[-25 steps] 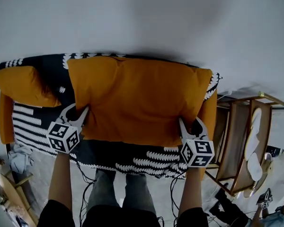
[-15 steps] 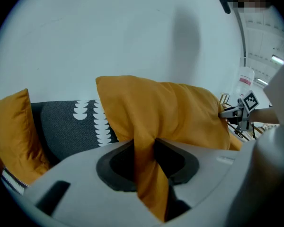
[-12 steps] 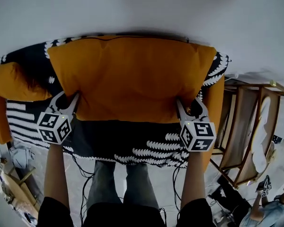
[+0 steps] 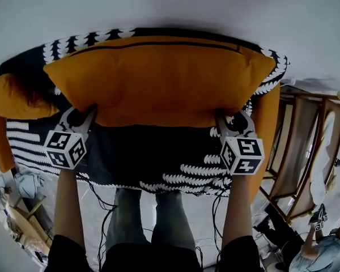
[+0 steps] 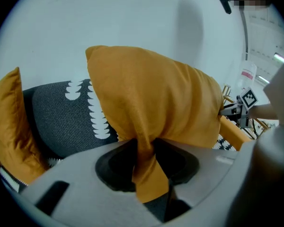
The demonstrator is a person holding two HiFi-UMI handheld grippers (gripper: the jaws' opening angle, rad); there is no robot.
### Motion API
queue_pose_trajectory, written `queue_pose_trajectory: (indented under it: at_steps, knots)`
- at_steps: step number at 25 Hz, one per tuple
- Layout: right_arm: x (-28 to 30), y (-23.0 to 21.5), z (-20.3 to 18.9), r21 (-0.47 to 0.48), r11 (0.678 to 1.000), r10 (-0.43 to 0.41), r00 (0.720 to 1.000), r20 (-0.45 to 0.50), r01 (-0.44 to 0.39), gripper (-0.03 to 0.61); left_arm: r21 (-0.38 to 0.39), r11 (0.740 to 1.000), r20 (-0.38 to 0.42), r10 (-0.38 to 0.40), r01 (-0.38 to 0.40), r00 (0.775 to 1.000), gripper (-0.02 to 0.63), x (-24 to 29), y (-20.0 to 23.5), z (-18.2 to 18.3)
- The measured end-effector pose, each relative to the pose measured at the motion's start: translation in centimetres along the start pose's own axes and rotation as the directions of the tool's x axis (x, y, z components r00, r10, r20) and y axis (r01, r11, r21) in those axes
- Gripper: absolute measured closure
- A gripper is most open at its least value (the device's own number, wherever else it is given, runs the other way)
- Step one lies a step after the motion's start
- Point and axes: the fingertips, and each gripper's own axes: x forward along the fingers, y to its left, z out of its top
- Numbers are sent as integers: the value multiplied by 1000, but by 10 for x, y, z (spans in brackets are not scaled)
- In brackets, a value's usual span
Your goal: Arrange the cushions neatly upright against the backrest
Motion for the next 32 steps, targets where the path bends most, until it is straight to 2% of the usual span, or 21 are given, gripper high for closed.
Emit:
queue_pose_trajectory:
  at_steps: [10,20,26,29,32]
  knots:
    - [8,-2,-18,50,999,-4,1000,3,4,370,-7,1000,13,-6,6,1000,465,13,5,-6]
    - [10,-7,-33,110,994,-22,1000,-6,23,357,-14,1000,15,-2,2,1000,378,12,8,-9]
    - [9,-4,-37,120,992,-39,999,-3,39,348,-28,1000,24,4,-3,1000,359,6,13,-10]
    - [4,-5,-37,111,992,-58,998,-8,59,328,-29,1000,30,5,-4,1000,349,-1,13,-10]
    - [-2,-2,-39,105,993,-57,998,-17,58,260,-26,1000,42,5,-4,999,333,-6,12,-7]
